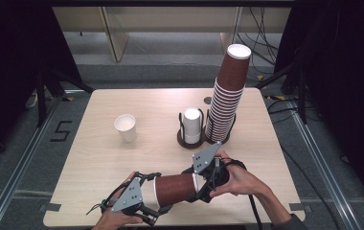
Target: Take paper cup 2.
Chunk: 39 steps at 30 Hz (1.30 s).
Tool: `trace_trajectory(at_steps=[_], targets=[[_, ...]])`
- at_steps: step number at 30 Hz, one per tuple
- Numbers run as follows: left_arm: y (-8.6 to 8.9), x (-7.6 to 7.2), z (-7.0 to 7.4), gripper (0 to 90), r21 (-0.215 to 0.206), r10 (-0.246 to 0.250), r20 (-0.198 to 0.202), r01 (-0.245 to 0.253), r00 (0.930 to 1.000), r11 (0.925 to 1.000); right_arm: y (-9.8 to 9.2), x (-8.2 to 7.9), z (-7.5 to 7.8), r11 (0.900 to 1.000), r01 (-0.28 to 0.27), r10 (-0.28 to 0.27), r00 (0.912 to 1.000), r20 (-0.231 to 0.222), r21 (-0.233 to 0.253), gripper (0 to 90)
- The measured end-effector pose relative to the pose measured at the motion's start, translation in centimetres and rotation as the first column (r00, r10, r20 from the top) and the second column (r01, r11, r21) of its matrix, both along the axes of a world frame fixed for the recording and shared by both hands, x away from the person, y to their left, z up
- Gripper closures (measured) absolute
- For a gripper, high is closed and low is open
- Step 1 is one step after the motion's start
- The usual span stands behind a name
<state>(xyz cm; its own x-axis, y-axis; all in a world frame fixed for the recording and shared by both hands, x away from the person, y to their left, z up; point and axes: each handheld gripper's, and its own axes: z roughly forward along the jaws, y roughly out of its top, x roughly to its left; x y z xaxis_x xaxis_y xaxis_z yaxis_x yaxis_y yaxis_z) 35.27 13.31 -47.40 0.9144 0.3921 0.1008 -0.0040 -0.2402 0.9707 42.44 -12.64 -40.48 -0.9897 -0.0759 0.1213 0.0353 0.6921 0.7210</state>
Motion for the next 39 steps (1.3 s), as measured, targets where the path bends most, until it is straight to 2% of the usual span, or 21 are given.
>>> trace_trajectory(at_steps=[4, 7, 9, 12, 14, 15, 16, 19, 20, 25, 27, 28, 29, 30, 31, 32, 33, 35, 36, 37, 39], targets=[[-0.2, -0.2, 0.3, 7.9, 0.051, 0.005, 0.003, -0.005, 1.0, 0.9987, 0.1, -0.1, -0.2, 1.0, 0.007, -0.007, 0.9999, 0.008, -0.023, 22.6], [-0.4, -0.2, 0.5, 9.5, 0.104, 0.015, 0.006, -0.016, 0.9999, 0.9945, 0.3, -0.4, -0.2, 0.997, 0.034, -0.031, 0.9984, 0.048, -0.076, 17.2], [-0.6, -0.4, 0.6, 9.9, 0.129, 0.016, 0.004, -0.017, 0.9999, 0.9915, 0.5, -0.7, 0.0, 0.992, 0.052, -0.039, 0.9923, 0.117, -0.112, 15.9], [-0.8, -0.5, 0.9, 10.0, 0.174, 0.024, 0.001, -0.024, 0.9997, 0.9844, 1.1, -1.4, 0.2, 0.987, 0.055, -0.025, 0.9817, 0.189, -0.152, 15.9], [-1.0, -0.6, 1.1, 10.0, 0.21, 0.037, -0.005, -0.035, 0.9993, 0.9771, 1.5, -2.0, 0.4, 0.983, 0.039, 0.0, 0.978, 0.208, -0.182, 16.5], [-1.0, -0.6, 1.2, 10.0, 0.241, 0.038, 0.001, -0.037, 0.9993, 0.9699, 1.8, -2.3, 0.5, 0.98, 0.041, 0.003, 0.9756, 0.22, -0.195, 16.7], [-1.1, -0.8, 1.2, 10.0, 0.241, 0.041, -0.008, -0.038, 0.9991, 0.9697, 2.1, -2.6, 0.5, 0.978, 0.039, 0.01, 0.9722, 0.234, -0.206, 16.7], [-1.3, -1.0, 1.4, 10.0, 0.266, 0.048, -0.017, -0.042, 0.9987, 0.9631, 2.9, -3.0, 0.3, 0.971, 0.036, 0.035, 0.9569, 0.288, -0.236, 17.7], [-1.3, -1.0, 1.5, 10.0, 0.277, 0.046, -0.015, -0.04, 0.9988, 0.9601, 3.2, -3.0, 0.2, 0.967, 0.03, 0.053, 0.9484, 0.313, -0.254, 17.7], [-1.5, -1.3, 1.8, 10.0, 0.282, 0.05, -0.019, -0.042, 0.9986, 0.9586, 4.1, -3.1, -0.5, 0.961, 0.015, 0.077, 0.9459, 0.315, -0.278, 17.9], [-1.4, -1.3, 2.0, 9.9, 0.29, 0.047, -0.015, -0.04, 0.9988, 0.9562, 4.3, -3.3, -0.6, 0.956, 0.03, 0.063, 0.9496, 0.307, -0.291, 18.1], [-1.5, -1.4, 2.0, 9.9, 0.276, 0.046, -0.021, -0.038, 0.9987, 0.9605, 4.4, -3.2, -0.7, 0.956, 0.021, 0.076, 0.946, 0.315, -0.292, 18.6], [-1.4, -1.4, 2.0, 9.8, 0.276, 0.043, -0.018, -0.036, 0.9989, 0.9605, 4.4, -3.2, -0.8, 0.956, 0.014, 0.082, 0.9466, 0.312, -0.292, 19.2], [-1.4, -1.3, 1.9, 9.6, 0.271, 0.042, -0.014, -0.036, 0.999, 0.9618, 4.3, -3.5, -0.9, 0.953, 0.044, 0.046, 0.9573, 0.285, -0.301, 19.6], [-1.4, -1.3, 1.9, 9.2, 0.259, 0.042, -0.015, -0.037, 0.999, 0.9653, 4.4, -2.9, -1.0, 0.961, -0.017, 0.109, 0.9392, 0.325, -0.275, 19.7], [-1.3, -1.3, 1.7, 8.3, 0.228, 0.039, -0.02, -0.033, 0.999, 0.9731, 4.3, -2.9, -1.1, 0.964, -0.008, 0.092, 0.9486, 0.303, -0.267, 19.8], [-1.2, -1.2, 1.6, 7.3, 0.209, 0.039, -0.026, -0.032, 0.9989, 0.9774, 4.2, -2.7, -1.1, 0.969, -0.028, 0.106, 0.9454, 0.308, -0.246, 19.8], [-1.1, -1.2, 1.5, 5.4, 0.143, 0.044, -0.035, -0.038, 0.9984, 0.9889, 3.8, -2.7, -1.2, 0.978, -0.022, 0.073, 0.9681, 0.24, -0.207, 19.8], [-1.0, -1.2, 1.5, 4.8, 0.109, 0.051, -0.053, -0.045, 0.9973, 0.9931, 3.5, -2.3, -1.2, 0.984, -0.041, 0.085, 0.9648, 0.249, -0.174, 19.8], [-0.9, -1.1, 1.5, 5.3, 0.075, 0.05, -0.059, -0.046, 0.997, 0.9962, 3.2, -1.9, -1.3, 0.988, -0.046, 0.08, 0.9684, 0.236, -0.145, 19.9], [-0.9, -1.0, 1.4, 5.4, 0.011, 0.045, -0.073, -0.044, 0.9963, 0.999, 2.5, -1.6, -1.3, 0.994, -0.036, 0.054, 0.9822, 0.18, -0.101, 20.0]])
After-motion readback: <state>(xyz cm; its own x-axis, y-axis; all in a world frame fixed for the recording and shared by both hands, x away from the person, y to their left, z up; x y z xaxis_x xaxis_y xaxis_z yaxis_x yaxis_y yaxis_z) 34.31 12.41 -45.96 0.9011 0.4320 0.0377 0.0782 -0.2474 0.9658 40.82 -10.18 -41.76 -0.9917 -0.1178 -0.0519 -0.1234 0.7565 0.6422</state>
